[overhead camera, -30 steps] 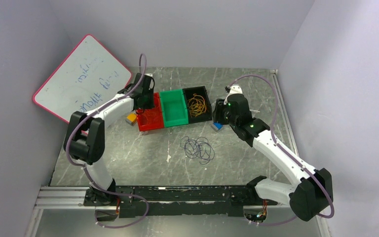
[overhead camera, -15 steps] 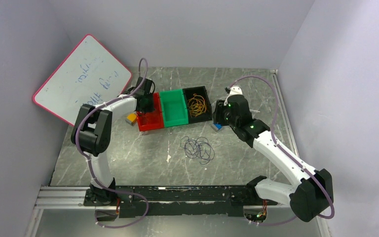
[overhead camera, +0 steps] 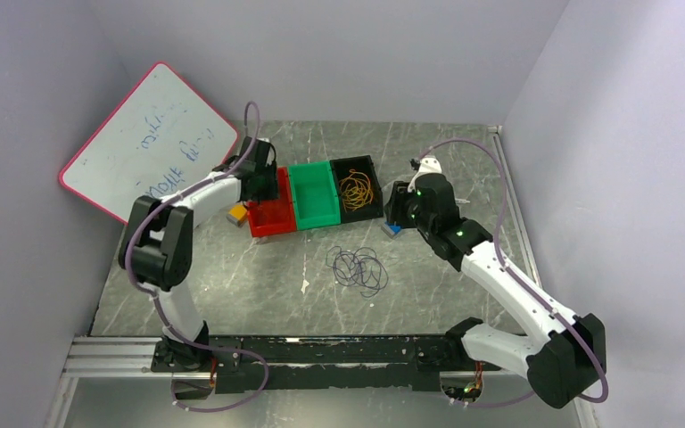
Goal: Untangle the cables
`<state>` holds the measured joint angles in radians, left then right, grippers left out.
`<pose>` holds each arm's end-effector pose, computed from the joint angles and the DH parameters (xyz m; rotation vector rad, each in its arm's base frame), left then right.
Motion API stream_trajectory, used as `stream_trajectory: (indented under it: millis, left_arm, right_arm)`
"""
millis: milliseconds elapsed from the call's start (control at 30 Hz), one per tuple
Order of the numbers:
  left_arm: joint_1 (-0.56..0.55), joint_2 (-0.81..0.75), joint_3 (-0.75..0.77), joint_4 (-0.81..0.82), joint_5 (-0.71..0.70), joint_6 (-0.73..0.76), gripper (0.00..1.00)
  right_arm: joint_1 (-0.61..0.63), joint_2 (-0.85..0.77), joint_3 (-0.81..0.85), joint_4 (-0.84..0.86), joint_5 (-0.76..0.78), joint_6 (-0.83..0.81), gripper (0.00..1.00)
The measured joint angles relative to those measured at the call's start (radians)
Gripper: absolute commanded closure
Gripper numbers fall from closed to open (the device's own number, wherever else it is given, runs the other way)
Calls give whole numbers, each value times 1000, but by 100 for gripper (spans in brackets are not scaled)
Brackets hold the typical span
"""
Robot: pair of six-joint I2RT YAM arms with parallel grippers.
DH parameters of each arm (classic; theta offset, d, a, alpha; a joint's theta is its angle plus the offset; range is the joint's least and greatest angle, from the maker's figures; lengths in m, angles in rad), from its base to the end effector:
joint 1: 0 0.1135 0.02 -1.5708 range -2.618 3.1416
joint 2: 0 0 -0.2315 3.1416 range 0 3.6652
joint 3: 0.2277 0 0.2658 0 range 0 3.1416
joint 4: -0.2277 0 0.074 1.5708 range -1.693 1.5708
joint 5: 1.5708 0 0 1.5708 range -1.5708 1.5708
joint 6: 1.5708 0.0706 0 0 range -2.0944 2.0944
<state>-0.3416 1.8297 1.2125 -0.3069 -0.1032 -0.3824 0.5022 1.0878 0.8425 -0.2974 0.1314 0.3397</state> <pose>0.3907 -0.1312 0.1213 -0.0941 2.4947 -0.1757 0.2688 0.1370 0.2395 -0.0939 2.1275 0.3633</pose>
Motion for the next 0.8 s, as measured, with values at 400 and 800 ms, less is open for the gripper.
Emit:
stream_trajectory:
  millis: [400,800]
  left_arm:
    - [-9,-329,2,-31,-45,11,39]
    - [-240,-369,-77,-37,54,95,40]
  right_arm:
    - [0,-41,-50,-3,-5,21,49]
    - [0,-39,-93,-112,-111,24,48]
